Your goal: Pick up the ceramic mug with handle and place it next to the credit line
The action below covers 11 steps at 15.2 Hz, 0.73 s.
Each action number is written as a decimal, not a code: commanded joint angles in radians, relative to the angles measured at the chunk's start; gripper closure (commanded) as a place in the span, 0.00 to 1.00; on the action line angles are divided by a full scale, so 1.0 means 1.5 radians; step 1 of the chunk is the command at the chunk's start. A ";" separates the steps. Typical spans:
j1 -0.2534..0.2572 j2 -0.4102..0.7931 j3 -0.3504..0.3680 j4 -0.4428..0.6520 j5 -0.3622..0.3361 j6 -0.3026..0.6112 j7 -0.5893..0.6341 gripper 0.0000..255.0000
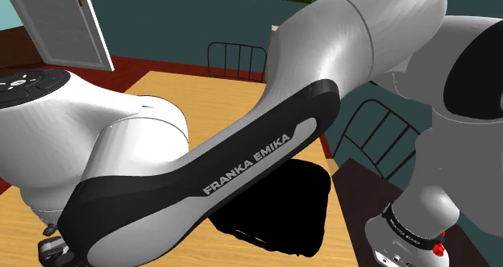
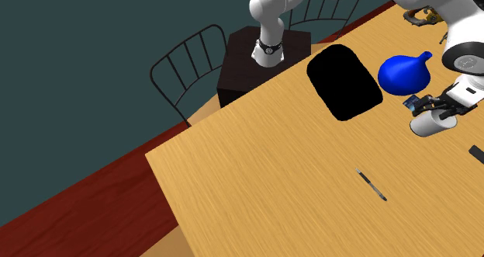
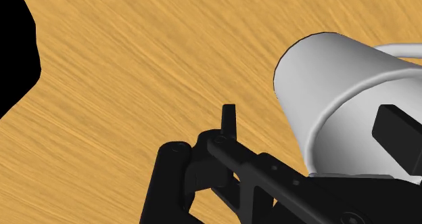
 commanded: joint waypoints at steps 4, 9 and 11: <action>-0.003 -0.030 0.007 0.022 0.012 -0.050 -0.007 0.00; -0.004 -0.036 0.009 0.029 0.015 -0.064 -0.009 0.00; -0.004 -0.036 0.009 0.029 0.015 -0.064 -0.009 0.00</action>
